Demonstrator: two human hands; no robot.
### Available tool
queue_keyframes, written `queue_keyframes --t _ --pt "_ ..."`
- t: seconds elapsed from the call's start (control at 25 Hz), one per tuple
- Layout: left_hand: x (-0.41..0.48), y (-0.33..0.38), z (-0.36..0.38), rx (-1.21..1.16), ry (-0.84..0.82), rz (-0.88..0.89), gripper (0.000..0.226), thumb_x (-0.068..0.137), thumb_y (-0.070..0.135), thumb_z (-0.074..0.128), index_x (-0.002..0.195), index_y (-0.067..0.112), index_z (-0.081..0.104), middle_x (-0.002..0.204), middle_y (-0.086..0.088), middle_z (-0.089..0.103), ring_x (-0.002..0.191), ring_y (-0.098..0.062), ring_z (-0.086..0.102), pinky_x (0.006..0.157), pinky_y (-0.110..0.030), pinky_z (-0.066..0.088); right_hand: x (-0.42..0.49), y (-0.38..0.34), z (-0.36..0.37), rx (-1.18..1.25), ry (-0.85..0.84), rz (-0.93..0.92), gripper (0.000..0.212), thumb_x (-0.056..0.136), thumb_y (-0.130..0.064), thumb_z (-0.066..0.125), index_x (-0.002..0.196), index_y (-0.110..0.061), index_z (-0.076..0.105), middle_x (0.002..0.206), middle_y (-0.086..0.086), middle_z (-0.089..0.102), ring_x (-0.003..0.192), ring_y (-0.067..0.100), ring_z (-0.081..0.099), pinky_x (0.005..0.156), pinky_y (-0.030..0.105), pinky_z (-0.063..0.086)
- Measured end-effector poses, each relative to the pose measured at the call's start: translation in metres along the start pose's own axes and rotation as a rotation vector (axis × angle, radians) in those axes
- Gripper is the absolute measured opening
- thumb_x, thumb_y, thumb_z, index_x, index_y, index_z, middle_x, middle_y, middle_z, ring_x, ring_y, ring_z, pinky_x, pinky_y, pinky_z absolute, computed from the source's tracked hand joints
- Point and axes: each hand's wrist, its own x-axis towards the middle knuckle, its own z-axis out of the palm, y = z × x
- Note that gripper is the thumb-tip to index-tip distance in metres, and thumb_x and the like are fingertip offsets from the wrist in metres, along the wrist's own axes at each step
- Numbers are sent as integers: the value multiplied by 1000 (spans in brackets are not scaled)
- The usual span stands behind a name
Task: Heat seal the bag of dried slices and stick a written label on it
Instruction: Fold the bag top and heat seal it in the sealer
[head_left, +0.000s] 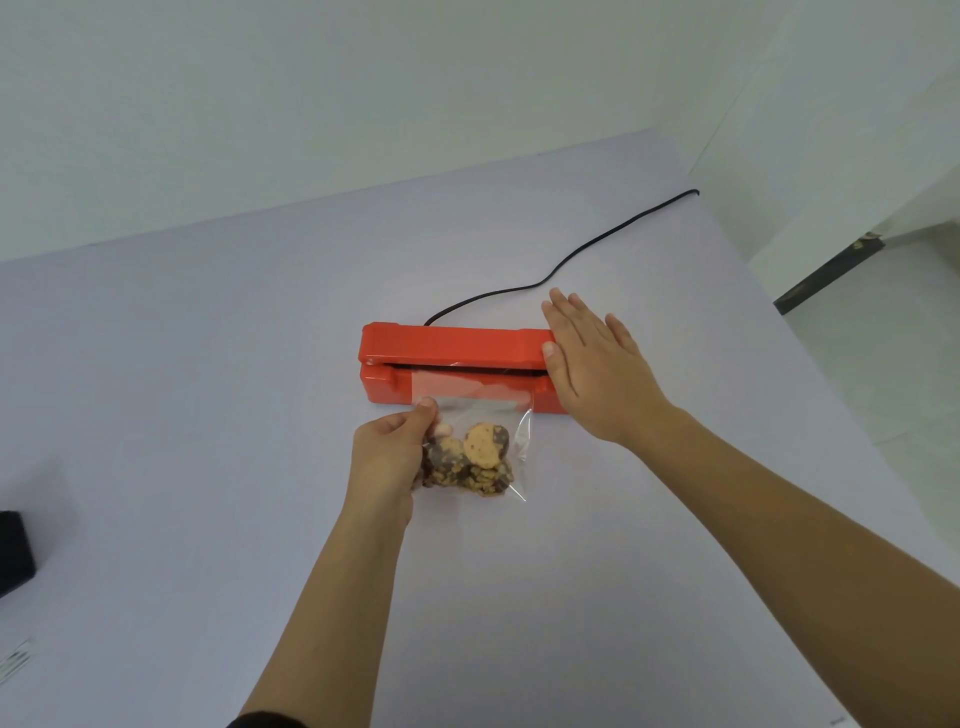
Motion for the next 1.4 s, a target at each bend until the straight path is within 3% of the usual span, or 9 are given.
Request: queue_keyframes --t 0.28,0.96,1.2,1.28,1.4 --pt "0 0 0 1 -2 -3 26 87 33 63 68 15 66 69 -4 68 65 -19 62 70 -35 49 0 0 1 1 2 0 59 93 -39 9 147 -15 14 157 0 11 144 13 5 116 38 4" --pt "-2 1 0 4 4 15 25 88 31 62 69 15 65 70 -2 67 63 -15 62 61 -27 49 0 -1 -1 19 -5 -11 57 94 -38 9 147 -16 13 157 0 11 145 13 4 116 38 3" --pt "1 -1 -1 4 3 23 24 88 31 61 71 15 66 73 -2 68 65 -15 61 61 -28 48 -3 2 -14 171 -94 -66 52 100 -34 21 147 -18 5 158 -3 5 144 9 -2 116 36 -1" --pt "2 -1 -1 2 4 30 25 88 31 62 70 15 66 71 -2 68 63 -16 60 61 -28 47 -6 4 -23 256 -14 -117 56 98 -35 32 147 -18 9 155 1 17 143 12 10 116 37 5" --pt "2 -2 -1 -2 2 45 25 88 30 62 68 14 66 65 -1 68 61 -15 61 61 -28 49 -7 -1 -41 397 166 -172 60 88 -36 51 141 -22 27 125 -4 49 116 9 42 109 40 29"
